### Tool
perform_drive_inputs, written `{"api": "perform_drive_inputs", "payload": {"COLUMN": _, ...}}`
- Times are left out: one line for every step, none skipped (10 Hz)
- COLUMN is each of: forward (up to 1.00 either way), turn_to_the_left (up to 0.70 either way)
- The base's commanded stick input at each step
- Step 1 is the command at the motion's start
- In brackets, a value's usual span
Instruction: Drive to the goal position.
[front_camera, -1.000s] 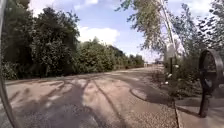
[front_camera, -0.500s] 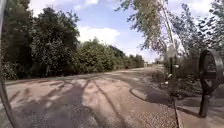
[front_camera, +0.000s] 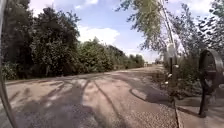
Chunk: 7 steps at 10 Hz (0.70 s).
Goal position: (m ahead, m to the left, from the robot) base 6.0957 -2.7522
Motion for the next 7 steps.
{"api": "perform_drive_inputs", "payload": {"forward": 0.00, "turn_to_the_left": 0.00}}
{"api": "perform_drive_inputs", "payload": {"forward": 0.03, "turn_to_the_left": 0.00}}
{"api": "perform_drive_inputs", "payload": {"forward": 0.04, "turn_to_the_left": 0.00}}
{"api": "perform_drive_inputs", "payload": {"forward": 0.04, "turn_to_the_left": 0.00}}
{"api": "perform_drive_inputs", "payload": {"forward": 0.04, "turn_to_the_left": 0.00}}
{"api": "perform_drive_inputs", "payload": {"forward": 0.04, "turn_to_the_left": 0.00}}
{"api": "perform_drive_inputs", "payload": {"forward": 0.03, "turn_to_the_left": 0.00}}
